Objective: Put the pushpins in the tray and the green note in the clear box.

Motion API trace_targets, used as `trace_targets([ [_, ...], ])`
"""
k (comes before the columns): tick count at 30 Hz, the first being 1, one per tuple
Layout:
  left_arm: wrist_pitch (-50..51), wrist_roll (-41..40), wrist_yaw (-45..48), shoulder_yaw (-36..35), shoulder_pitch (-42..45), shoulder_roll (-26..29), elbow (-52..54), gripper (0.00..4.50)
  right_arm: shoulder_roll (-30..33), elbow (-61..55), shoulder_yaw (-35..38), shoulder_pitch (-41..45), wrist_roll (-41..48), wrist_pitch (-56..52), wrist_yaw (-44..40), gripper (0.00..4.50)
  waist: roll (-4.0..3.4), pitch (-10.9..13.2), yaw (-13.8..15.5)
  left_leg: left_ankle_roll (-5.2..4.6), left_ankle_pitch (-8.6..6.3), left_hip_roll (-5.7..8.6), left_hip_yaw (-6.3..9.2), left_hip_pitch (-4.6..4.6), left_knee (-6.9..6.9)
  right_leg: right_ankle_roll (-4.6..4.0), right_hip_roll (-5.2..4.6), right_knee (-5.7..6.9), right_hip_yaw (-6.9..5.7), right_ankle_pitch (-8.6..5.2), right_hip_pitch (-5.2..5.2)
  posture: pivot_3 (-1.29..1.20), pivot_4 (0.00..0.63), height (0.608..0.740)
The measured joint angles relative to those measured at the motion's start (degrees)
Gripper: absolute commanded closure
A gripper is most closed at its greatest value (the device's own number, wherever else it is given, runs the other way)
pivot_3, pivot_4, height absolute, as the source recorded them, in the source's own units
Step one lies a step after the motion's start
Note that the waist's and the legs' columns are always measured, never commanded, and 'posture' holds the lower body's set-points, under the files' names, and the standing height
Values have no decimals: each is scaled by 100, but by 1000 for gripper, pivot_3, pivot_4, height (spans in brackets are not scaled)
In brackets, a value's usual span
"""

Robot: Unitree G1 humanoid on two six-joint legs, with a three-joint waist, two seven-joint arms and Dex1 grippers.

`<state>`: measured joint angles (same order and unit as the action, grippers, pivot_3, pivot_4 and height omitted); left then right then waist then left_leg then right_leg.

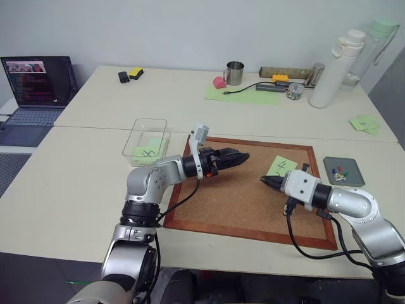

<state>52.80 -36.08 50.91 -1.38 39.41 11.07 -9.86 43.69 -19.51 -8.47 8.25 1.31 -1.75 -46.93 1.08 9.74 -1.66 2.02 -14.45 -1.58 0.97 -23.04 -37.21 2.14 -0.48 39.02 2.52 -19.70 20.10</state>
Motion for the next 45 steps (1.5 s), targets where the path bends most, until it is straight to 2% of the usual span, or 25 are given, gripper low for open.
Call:
trace_targets([
  [2, 56, 0, 108, 105, -2, 34, -53, 12, 55, -90, -80, 25, -21, 141, -149, 4500, 1, 1, 1, 13, 7, 0, 2, 0, -1, 0, 0, 1, -1, 0, -1, 0, 150, 740],
  [9, 46, 89, 251, 557, -8, 0, -206, 12, 116, -464, -234, 358, -51, 361, -547, 4500, 1, 0, 13, 22, 13, 0, 4, 1, -7, 0, 0, 2, -2, 0, -5, 0, 150, 740],
  [17, 32, 61, 253, 584, -10, -182, -233, 12, 80, -582, -335, 479, -5, 357, -698, 4500, 1, 1, 17, 22, 13, 1, 6, 0, -8, 0, -2, 3, -3, 0, -5, 0, 150, 740],
  [18, 20, 55, 268, 584, -10, -208, -232, 352, 76, -582, -351, 483, -5, 357, -702, 4500, 1, 1, 17, 22, 13, 0, 6, 0, -9, -1, -2, 3, -3, 0, -5, 0, 150, 740],
  [41, 202, -302, 620, 788, -269, -106, 235, 4282, 15, -582, -405, 582, -5, 364, -719, 4500, 1, 1, 17, 3, 1, 1, 27, 2, -63, -1, -4, 15, -18, 1, -36, 0, 150, 740],
  [43, 177, -295, 640, 822, -269, -94, 235, 4489, 18, -582, -405, 581, -5, 366, -721, 4500, 1, 1, 16, 3, 1, 1, 28, 3, -64, -1, -4, 15, -19, 1, -38, 0, 150, 740],
  [45, 164, -284, 650, 837, -269, -90, 234, 4489, 25, -584, -405, 579, -2, 370, -723, 4500, 1, 0, 17, 3, 1, 0, 30, 3, -64, -1, -5, 15, -20, 1, -38, 0, 150, 740],
])
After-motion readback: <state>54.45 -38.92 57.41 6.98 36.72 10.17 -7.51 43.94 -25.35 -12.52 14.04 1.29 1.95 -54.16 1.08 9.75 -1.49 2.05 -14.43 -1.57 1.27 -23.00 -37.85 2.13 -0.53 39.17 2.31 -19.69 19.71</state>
